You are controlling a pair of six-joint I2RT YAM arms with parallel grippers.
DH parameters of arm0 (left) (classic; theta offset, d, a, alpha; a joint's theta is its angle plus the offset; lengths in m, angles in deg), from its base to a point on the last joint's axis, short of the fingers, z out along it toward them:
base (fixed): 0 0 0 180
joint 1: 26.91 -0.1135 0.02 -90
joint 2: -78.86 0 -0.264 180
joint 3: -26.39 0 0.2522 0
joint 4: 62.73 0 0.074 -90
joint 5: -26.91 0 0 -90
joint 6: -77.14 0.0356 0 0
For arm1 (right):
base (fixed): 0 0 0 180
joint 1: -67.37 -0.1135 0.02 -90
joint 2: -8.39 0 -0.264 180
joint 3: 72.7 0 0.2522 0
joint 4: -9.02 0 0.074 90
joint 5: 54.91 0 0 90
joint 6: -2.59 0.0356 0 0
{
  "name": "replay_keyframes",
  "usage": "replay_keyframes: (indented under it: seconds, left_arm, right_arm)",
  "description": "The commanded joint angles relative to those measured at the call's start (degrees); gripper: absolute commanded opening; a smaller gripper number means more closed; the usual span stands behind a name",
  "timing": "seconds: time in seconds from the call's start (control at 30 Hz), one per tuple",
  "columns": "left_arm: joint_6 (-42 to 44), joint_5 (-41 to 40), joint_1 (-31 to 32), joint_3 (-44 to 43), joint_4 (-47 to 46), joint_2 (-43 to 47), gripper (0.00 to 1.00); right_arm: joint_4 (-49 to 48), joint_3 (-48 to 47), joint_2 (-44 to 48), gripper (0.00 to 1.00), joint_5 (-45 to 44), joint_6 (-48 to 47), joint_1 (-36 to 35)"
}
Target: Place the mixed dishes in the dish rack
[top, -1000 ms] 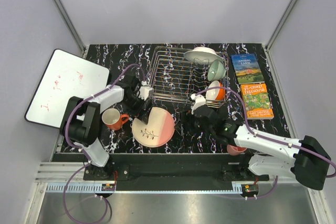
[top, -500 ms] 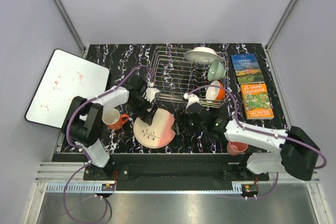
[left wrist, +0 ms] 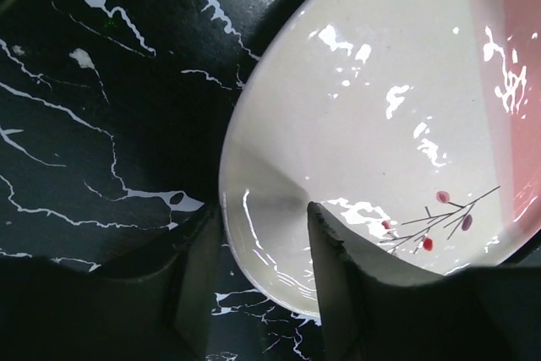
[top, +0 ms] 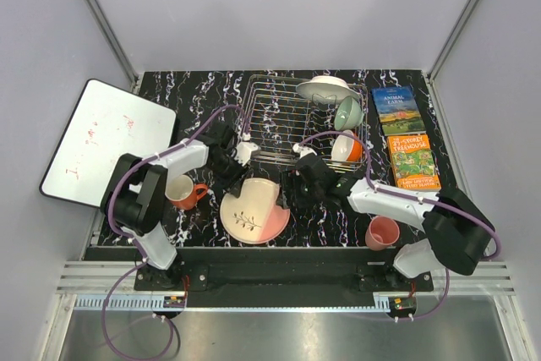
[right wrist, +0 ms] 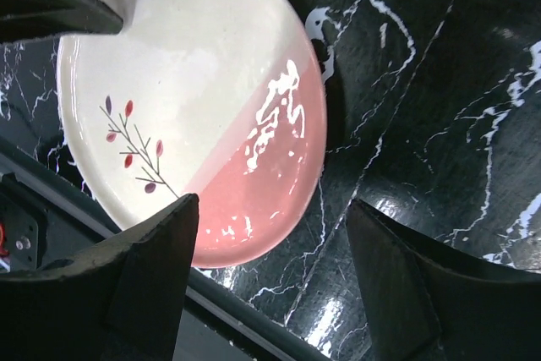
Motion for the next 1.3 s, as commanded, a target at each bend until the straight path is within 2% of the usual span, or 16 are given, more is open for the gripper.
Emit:
replay_keyframes:
  seconds: [0.0, 0.07, 0.13, 0.27, 0.5, 0.6, 0.63, 0.73, 1.27]
  left_arm:
    - [2.2, 2.6, 0.5, 1.1, 3.5, -1.1, 0.37]
    - [2.5, 2.5, 0.5, 0.6, 4.0, -1.6, 0.3]
    - [3.1, 2.7, 0.5, 0.0, 4.8, -1.8, 0.14]
    - [3.4, 2.5, 0.5, -0.7, 5.6, -2.6, 0.0]
    - [3.7, 2.5, 0.4, -2.4, 7.8, -1.0, 0.0]
    - [3.5, 4.1, 0.4, -5.2, 9.8, 1.9, 0.0]
    - [3.4, 4.9, 0.5, -6.7, 10.3, 3.5, 0.0]
    - [3.8, 7.3, 0.4, -10.1, 14.0, 4.9, 0.0]
    - [8.2, 8.8, 1.1, -10.5, 16.4, 7.1, 0.0]
  right_arm:
    - [-1.2, -1.0, -0.9, 0.78, 3.7, 0.1, 0.6]
    - [-1.5, -0.6, -0.9, 0.77, 4.4, 0.0, 1.1]
    - [-1.9, -0.5, -0.8, 0.77, 5.0, 0.0, 1.6]
    - [-2.5, 0.5, 0.2, 0.76, 5.5, 0.1, 2.1]
    - [-5.0, 2.9, 3.3, 0.77, 8.0, -0.5, 3.7]
    - [-6.4, 4.3, 5.0, 0.81, 9.3, -0.5, 4.5]
    - [-6.5, 4.5, 5.2, 0.86, 9.5, -0.6, 4.5]
    - [-7.3, 4.1, 5.1, 0.89, 10.6, -1.1, 4.6]
    - [-14.3, -0.7, -4.8, 0.89, 16.7, -6.0, 6.9]
